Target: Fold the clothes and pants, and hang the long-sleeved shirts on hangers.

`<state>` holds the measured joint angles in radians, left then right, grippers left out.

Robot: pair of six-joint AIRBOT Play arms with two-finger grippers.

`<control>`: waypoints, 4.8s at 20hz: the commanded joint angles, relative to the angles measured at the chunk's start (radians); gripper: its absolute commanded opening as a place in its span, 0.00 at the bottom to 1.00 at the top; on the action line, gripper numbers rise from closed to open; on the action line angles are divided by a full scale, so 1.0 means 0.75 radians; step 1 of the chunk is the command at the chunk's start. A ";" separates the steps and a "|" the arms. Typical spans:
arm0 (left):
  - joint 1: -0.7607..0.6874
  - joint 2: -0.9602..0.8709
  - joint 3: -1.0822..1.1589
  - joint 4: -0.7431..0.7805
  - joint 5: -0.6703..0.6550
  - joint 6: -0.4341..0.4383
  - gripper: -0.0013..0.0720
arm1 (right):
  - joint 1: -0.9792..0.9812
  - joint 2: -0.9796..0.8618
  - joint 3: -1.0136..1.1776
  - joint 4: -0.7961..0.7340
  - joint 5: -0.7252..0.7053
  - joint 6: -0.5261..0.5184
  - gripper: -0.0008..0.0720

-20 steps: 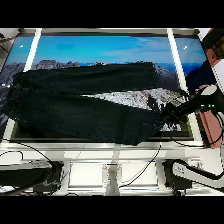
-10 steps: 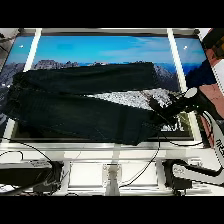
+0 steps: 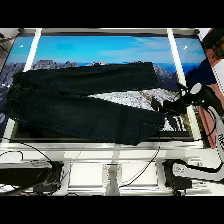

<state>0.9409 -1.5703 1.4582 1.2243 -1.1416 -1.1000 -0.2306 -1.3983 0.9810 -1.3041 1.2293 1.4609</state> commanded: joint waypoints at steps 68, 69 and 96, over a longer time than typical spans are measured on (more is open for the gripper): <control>-0.130 0.023 -0.003 0.026 -0.065 0.000 0.89 | 0.616 -0.336 0.503 -0.603 -0.022 0.287 0.67; -0.130 0.023 -0.003 0.026 -0.065 0.000 0.89 | 0.616 -0.339 0.502 -0.603 -0.023 0.313 0.67; -0.130 0.020 -0.004 0.026 -0.110 -0.062 0.53 | 0.616 -0.294 0.513 -0.539 -0.128 0.528 0.71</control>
<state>0.8433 -1.5558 1.4551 1.2442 -1.2217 -1.1446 0.2306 -1.6062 1.3659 -1.7908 1.1858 1.8698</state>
